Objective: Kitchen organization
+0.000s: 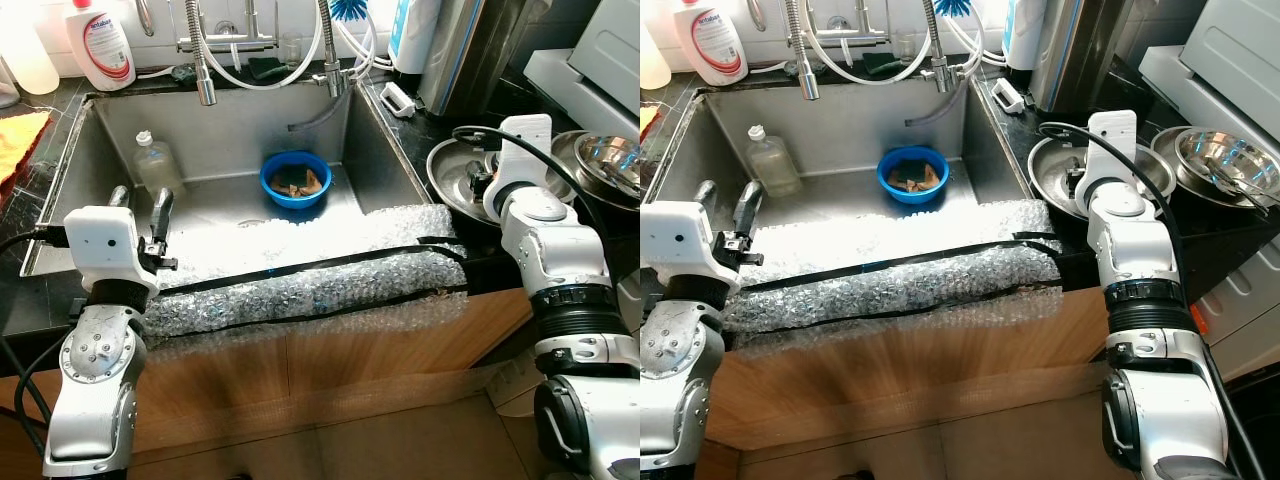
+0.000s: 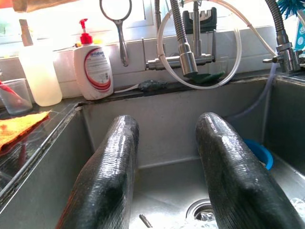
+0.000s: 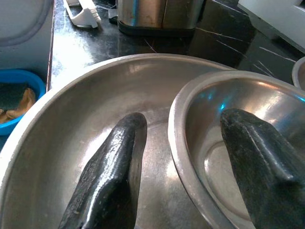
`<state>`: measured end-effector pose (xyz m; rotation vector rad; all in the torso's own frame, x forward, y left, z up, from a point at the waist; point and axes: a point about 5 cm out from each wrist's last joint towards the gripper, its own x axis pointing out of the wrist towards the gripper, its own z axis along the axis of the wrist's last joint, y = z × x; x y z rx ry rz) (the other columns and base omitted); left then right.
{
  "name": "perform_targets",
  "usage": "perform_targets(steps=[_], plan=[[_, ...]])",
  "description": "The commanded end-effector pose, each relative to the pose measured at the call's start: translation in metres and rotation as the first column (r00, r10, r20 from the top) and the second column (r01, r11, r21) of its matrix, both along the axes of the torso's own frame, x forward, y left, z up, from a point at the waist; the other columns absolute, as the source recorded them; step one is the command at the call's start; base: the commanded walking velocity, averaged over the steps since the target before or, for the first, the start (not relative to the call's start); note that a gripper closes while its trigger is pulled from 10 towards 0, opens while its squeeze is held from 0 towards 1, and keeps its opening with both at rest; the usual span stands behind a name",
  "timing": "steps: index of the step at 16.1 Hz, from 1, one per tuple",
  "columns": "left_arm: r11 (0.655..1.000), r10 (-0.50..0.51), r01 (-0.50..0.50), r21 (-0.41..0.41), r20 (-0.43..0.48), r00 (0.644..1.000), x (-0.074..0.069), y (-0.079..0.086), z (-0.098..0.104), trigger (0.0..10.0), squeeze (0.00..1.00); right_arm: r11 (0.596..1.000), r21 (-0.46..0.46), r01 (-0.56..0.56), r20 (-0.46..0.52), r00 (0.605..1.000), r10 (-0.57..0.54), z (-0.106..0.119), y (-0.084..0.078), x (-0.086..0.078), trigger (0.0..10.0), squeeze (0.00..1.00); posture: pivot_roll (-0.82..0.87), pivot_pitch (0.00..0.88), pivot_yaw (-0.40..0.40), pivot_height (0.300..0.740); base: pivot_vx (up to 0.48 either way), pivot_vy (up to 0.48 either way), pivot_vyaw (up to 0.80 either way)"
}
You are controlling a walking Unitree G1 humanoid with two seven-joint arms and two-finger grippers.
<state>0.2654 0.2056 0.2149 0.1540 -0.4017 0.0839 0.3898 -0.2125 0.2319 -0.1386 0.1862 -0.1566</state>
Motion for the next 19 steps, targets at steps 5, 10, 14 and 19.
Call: perform_targets(steps=[5,10,14,19], plan=[[1.0,-0.03,0.03,-0.003,-0.007,1.0,0.001,-0.004,0.0,10.0,0.0,1.0,0.008,0.011,-0.01,1.0,-0.011,-0.002,0.0,0.001,0.0,0.0,0.02,0.129,-0.04,0.74,0.0,0.0,0.0],[0.999,-0.034,0.034,0.002,-0.006,0.999,0.002,-0.005,0.002,10.0,0.0,1.0,0.015,0.012,-0.008,1.0,-0.012,-0.003,0.001,0.001,0.0,0.0,0.02,0.13,-0.039,0.74,0.0,0.0,0.0],[0.999,-0.033,0.033,0.0,-0.001,0.999,0.003,-0.005,0.004,10.0,0.0,1.0,0.019,0.008,0.0,1.0,-0.008,-0.001,0.002,0.002,0.0,0.0,0.02,0.126,-0.039,0.74,0.0,0.0,0.0],[0.999,-0.022,0.022,-0.031,0.005,1.0,0.003,-0.003,0.004,10.0,0.0,0.997,0.071,-0.037,0.114,0.993,0.029,0.015,0.012,0.004,0.0,0.0,0.02,0.123,-0.039,0.74,0.0,0.0,0.0]])
